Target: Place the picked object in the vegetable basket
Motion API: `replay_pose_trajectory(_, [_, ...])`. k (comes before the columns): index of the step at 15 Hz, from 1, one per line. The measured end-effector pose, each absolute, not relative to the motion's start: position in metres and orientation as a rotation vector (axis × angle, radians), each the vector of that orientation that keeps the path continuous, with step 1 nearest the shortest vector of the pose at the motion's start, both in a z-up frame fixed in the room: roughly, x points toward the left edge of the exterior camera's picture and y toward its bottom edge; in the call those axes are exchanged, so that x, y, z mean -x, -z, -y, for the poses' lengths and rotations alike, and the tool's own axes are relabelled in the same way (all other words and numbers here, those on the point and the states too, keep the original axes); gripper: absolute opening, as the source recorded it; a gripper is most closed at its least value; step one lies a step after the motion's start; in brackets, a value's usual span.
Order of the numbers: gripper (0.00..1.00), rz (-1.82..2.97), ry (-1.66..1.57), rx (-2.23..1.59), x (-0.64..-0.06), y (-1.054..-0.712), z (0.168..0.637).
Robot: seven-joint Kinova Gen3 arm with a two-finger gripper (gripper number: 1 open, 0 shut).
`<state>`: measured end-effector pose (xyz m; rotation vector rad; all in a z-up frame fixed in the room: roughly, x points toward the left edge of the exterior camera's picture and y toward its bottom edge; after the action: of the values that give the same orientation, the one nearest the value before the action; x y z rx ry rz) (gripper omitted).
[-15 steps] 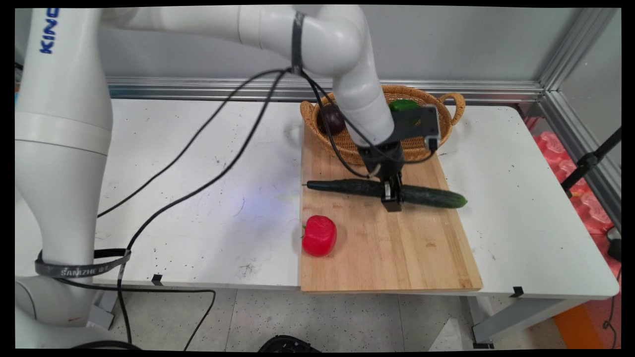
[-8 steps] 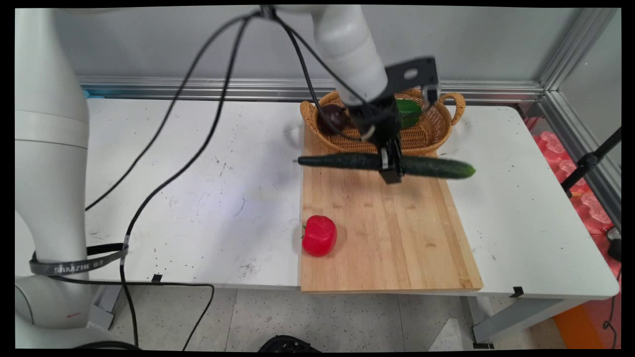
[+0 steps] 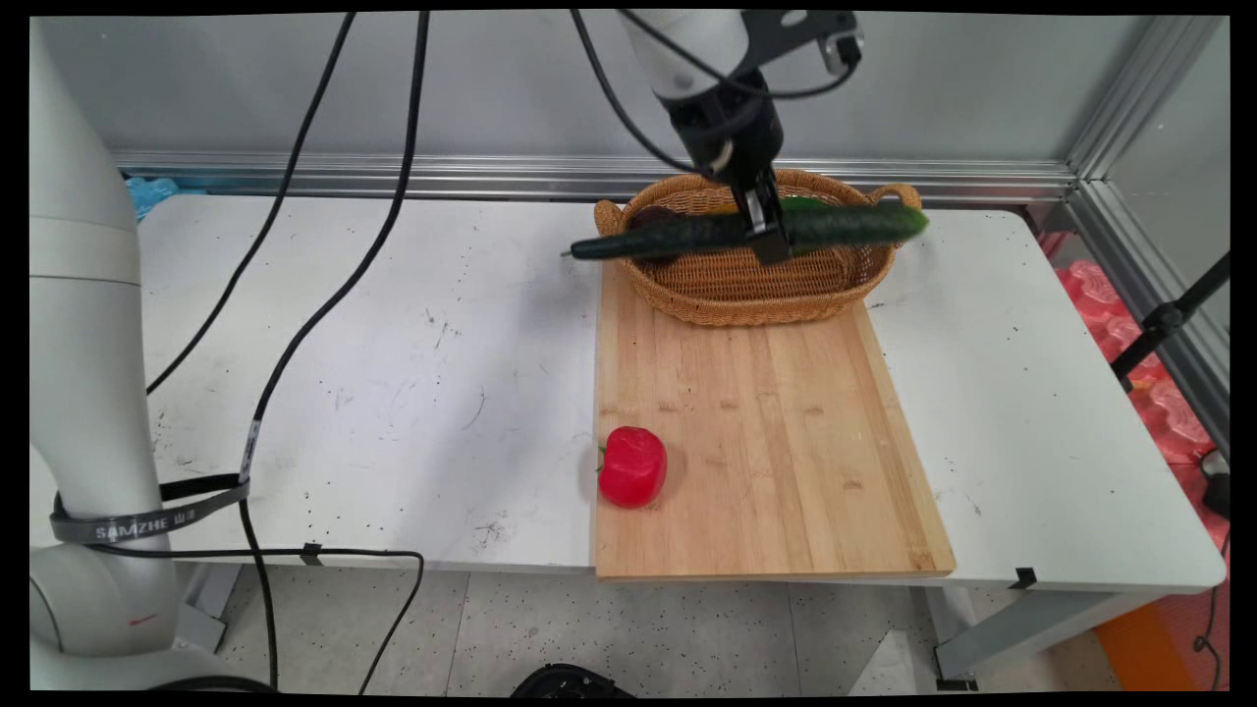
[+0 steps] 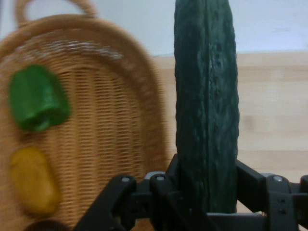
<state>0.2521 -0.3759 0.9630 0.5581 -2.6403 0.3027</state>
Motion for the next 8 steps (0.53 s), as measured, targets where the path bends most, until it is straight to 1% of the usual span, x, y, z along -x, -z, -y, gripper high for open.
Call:
replay_pose_trajectory(3, [0.00,2.639,-0.369,-0.631,-0.259,-0.962,0.399])
replay_pose_trajectory(8, [0.00,2.635,-0.427,-0.716,-0.255,-0.941,0.432])
